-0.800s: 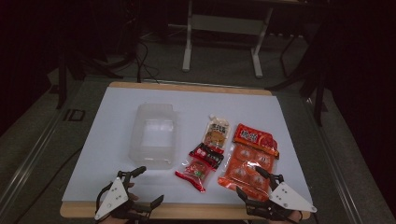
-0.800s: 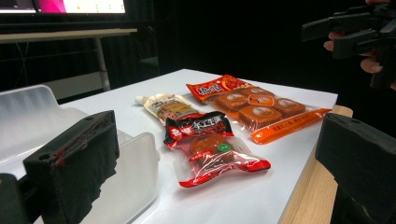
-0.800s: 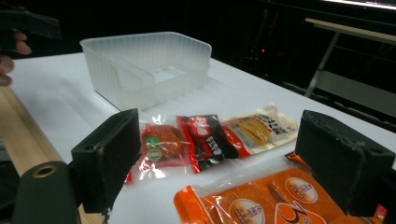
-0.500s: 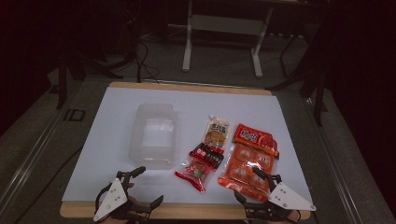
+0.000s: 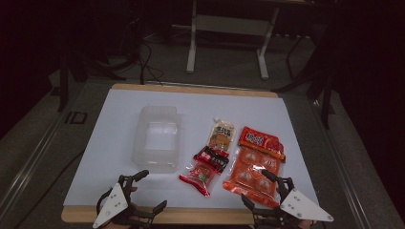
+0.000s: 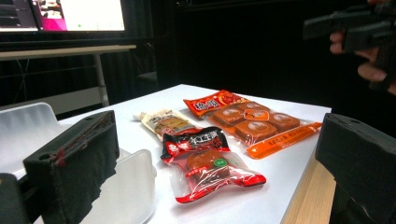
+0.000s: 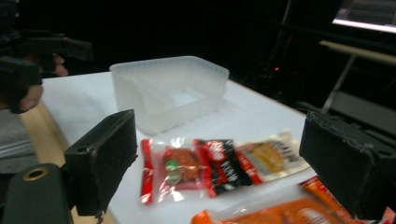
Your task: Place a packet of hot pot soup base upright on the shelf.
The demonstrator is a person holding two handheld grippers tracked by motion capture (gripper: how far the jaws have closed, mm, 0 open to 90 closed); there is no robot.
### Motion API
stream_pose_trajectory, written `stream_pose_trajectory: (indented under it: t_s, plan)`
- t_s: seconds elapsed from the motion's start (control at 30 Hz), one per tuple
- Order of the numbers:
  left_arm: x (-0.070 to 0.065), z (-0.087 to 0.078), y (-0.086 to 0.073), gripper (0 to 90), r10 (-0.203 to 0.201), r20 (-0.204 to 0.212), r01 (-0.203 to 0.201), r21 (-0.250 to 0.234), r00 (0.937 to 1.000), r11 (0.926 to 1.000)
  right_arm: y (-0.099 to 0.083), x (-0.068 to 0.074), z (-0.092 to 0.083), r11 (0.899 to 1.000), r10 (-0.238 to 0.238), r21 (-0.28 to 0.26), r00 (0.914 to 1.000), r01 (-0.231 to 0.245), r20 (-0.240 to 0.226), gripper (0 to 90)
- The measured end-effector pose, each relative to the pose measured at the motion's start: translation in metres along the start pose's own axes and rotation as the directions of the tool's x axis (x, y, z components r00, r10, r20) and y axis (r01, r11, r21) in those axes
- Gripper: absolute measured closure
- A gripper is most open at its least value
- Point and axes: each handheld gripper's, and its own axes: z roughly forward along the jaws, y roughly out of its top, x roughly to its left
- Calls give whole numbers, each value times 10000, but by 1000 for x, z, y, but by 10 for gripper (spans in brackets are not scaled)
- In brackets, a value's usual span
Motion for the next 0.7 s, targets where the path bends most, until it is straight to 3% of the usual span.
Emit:
stream_pose_trajectory:
  t_s: [0.13, 0.23, 0.3, 0.43, 0.57, 0.6, 0.7]
  plan:
    - [1, 0, 0, 1, -104, 8, 104, 25, 9999, 9999, 15, -7, -6, 9986, 327, -401, 9991, -339, -287, 110]
    - [1, 1, 0, 0, -184, -6, 184, 108, 9998, 9998, 25, -13, -8, 9984, -144, -545, 9996, 131, -230, 110]
    - [1, 2, -1, 1, -194, -3, 194, 110, 9998, 9998, 31, -18, -8, 9979, -153, -639, 9992, 128, -379, 108]
    - [0, 3, -1, 1, -155, 20, 155, 232, 9999, 9996, 43, -26, -8, 9982, -375, -470, 9993, 377, 45, 108]
    - [0, 4, -1, 1, -187, 58, 185, 340, 9998, 9992, 52, -34, -7, 9989, -242, -408, 9995, 249, 192, 104]
    - [0, 4, -1, 1, -210, 79, 207, 357, 9997, 9991, 55, -40, -7, 9991, -95, -418, 9989, 114, 459, 103]
    - [0, 4, -1, 1, -230, 111, 225, 392, 9997, 9990, 60, -52, -6, 9980, 335, -550, 9971, -298, 682, 103]
